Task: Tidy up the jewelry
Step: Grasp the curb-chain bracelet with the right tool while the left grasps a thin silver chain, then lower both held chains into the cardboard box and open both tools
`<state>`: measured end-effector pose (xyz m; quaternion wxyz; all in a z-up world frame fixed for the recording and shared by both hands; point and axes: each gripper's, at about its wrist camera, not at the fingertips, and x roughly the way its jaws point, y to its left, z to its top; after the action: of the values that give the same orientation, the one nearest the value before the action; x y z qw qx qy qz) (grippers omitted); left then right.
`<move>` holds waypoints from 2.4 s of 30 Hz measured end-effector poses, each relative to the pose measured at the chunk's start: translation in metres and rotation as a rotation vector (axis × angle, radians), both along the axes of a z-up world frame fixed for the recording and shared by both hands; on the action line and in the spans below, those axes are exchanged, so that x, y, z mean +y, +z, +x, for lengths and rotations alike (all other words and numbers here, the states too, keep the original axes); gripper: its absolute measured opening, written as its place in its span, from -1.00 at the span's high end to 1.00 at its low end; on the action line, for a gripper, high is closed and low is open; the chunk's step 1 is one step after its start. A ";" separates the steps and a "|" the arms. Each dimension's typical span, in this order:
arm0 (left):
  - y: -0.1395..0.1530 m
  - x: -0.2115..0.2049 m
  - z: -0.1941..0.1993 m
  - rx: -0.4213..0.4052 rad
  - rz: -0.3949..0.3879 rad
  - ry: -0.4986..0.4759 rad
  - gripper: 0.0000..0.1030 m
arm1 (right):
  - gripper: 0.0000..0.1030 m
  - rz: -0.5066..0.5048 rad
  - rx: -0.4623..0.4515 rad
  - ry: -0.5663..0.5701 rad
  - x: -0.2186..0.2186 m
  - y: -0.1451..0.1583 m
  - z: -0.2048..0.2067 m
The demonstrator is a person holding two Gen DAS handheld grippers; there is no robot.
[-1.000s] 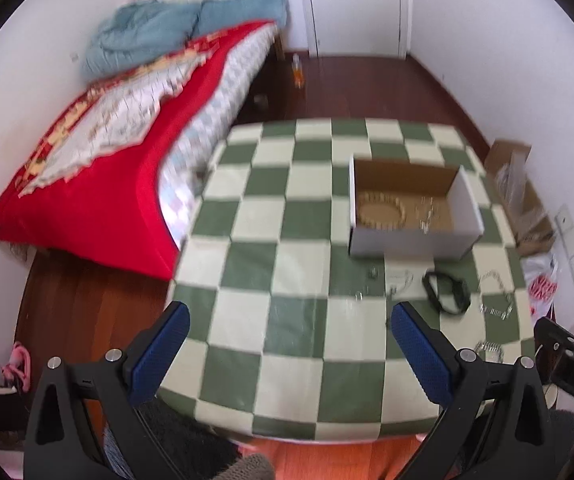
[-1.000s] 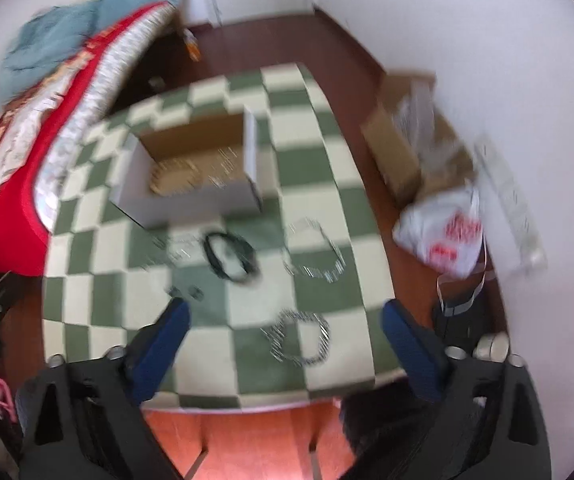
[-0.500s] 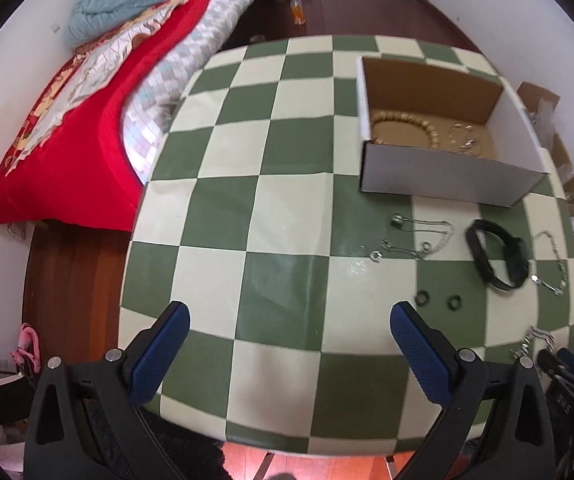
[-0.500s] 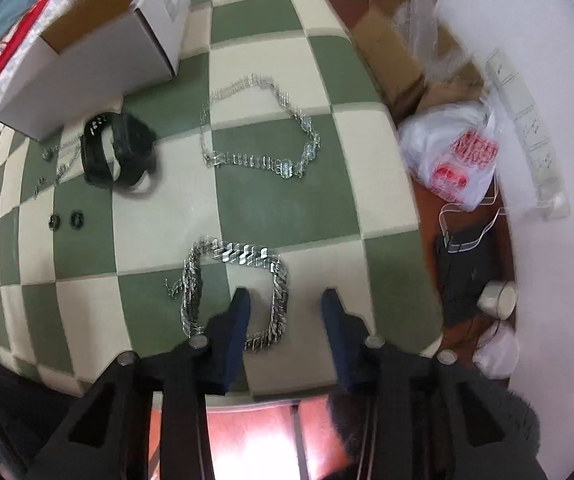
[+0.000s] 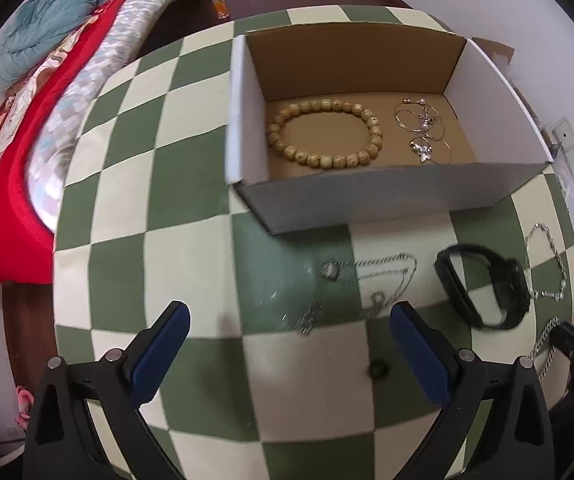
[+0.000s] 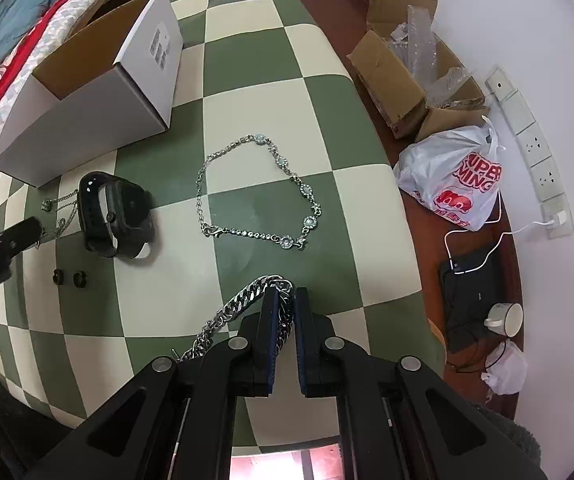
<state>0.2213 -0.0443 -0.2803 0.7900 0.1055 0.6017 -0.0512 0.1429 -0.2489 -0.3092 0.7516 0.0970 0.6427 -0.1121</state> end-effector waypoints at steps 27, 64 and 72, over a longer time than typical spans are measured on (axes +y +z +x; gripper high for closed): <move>0.011 0.038 -0.024 -0.021 -0.130 0.078 0.86 | 0.84 0.024 -0.014 -0.026 -0.004 0.005 -0.008; 0.201 0.039 -0.044 -0.250 -0.303 0.036 0.87 | 0.85 0.155 -0.305 0.115 0.054 0.183 0.024; 0.225 0.023 0.006 -0.246 -0.361 0.026 0.87 | 0.86 0.138 -0.347 0.147 0.063 0.206 0.084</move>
<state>0.2268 -0.0208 -0.0548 0.8641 -0.0401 0.4833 -0.1348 0.2266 -0.1863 -0.1035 0.8489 0.1189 0.5151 0.0057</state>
